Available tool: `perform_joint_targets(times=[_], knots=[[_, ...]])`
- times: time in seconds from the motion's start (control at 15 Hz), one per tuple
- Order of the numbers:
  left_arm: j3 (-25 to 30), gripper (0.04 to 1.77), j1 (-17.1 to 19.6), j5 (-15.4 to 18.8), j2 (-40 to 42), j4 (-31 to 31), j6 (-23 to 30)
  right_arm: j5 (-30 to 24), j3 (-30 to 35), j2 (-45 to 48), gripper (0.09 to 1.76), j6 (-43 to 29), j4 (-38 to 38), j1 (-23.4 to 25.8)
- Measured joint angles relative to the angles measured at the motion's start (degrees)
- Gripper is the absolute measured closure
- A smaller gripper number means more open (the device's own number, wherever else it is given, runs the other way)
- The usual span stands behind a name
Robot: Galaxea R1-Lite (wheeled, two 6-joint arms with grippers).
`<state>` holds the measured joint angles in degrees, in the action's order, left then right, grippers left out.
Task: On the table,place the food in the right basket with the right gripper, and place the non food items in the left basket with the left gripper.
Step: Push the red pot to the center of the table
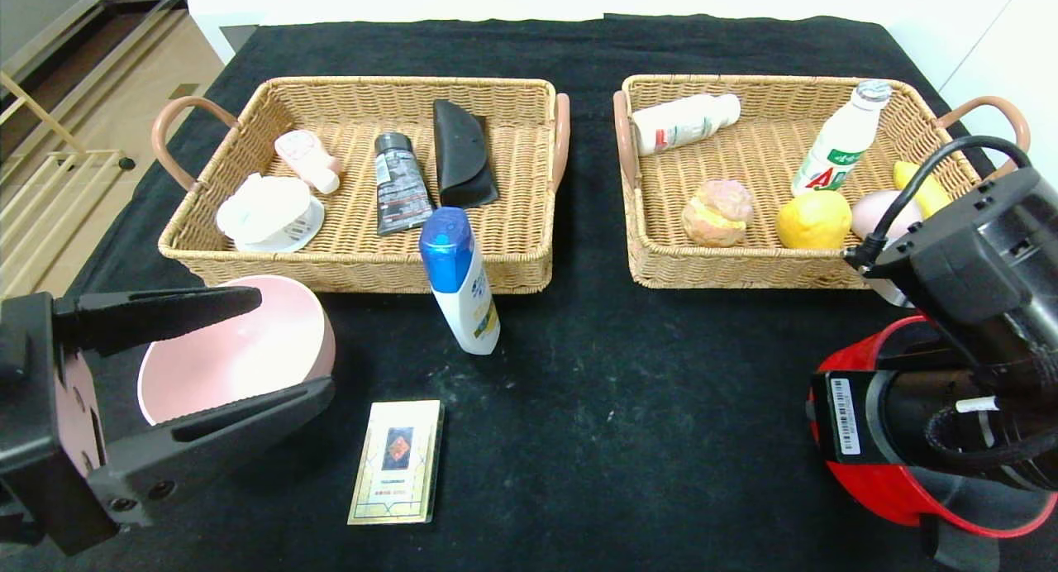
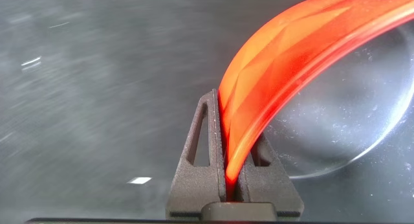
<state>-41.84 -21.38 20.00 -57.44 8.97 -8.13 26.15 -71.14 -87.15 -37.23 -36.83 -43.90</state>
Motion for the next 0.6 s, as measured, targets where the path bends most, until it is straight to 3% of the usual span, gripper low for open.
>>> perform_joint_targets(times=[0.6], knots=[[-1.21,0.09,3.02,-0.2,0.04,-0.11,-0.02,3.67,-16.86,-13.9,1.64,0.07,-3.35,-16.3]])
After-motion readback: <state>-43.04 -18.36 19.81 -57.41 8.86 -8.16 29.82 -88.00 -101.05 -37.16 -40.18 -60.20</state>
